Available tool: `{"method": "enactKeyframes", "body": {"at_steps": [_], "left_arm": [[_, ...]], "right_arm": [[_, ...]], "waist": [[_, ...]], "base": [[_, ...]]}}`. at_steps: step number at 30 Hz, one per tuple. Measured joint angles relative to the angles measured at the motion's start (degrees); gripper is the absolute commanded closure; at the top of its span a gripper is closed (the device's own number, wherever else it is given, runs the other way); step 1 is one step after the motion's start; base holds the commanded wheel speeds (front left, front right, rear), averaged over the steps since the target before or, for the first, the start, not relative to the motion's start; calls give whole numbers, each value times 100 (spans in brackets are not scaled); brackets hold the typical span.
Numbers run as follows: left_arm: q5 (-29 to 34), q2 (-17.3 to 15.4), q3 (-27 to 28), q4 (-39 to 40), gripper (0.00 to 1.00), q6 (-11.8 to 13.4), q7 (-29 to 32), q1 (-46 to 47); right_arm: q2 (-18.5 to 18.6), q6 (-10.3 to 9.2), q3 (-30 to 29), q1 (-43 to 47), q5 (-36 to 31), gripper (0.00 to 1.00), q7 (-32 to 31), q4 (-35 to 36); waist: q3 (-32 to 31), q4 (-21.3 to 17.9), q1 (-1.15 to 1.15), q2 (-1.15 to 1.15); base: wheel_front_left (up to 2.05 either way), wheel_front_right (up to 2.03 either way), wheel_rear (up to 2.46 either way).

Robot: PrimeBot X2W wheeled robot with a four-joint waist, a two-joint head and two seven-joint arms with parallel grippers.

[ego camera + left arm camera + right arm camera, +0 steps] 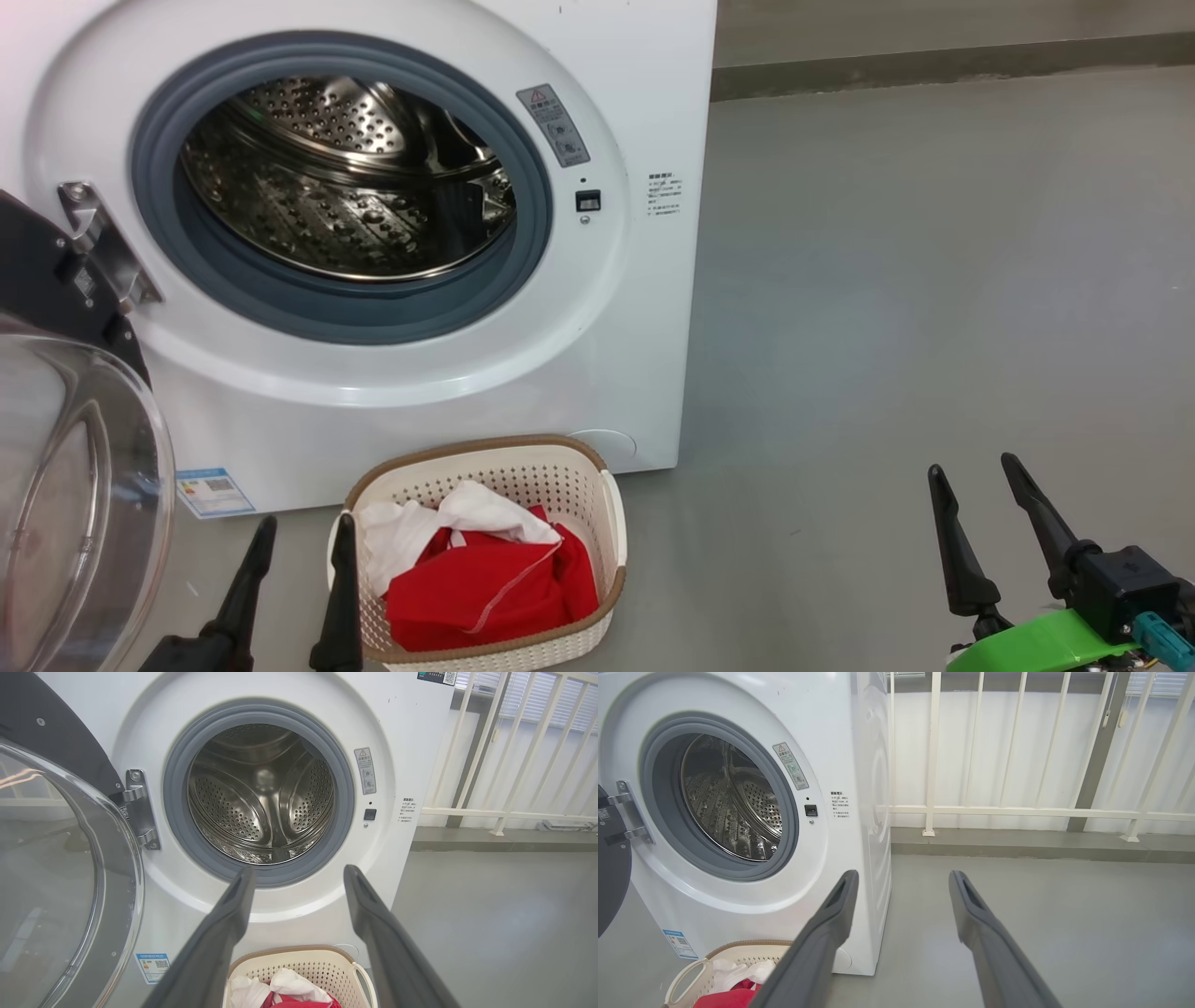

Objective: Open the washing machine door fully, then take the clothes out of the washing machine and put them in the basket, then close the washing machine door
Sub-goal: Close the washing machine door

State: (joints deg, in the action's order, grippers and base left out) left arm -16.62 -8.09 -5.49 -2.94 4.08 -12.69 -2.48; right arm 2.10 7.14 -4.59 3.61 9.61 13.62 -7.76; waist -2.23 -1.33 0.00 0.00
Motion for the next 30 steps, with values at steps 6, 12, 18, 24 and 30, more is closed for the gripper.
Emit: {"method": "enactKeyframes", "body": {"at_steps": [6,12,18,24,30], "left_arm": [[45,-2,-23,41,0,51,1,2],[70,-3,-59,156,0,110,55,2],[102,-23,-55,275,0,222,121,1],[127,-45,-32,446,0,355,174,-1],[146,-78,-20,626,0,417,212,-1]], "right_arm": [[0,0,-5,0,0,0,0,8],[0,0,14,0,0,0,0,21],[0,0,156,-1,0,0,0,36],[1,0,275,-12,2,0,0,75],[1,0,367,-40,32,0,0,107]], "waist": [[-2,143,0,0],[11,394,0,0],[-10,708,0,0],[-33,1044,0,0],[-35,1413,0,0]], "base": [[0,0,0],[0,0,0],[0,0,0],[0,0,0],[0,0,0]]}}
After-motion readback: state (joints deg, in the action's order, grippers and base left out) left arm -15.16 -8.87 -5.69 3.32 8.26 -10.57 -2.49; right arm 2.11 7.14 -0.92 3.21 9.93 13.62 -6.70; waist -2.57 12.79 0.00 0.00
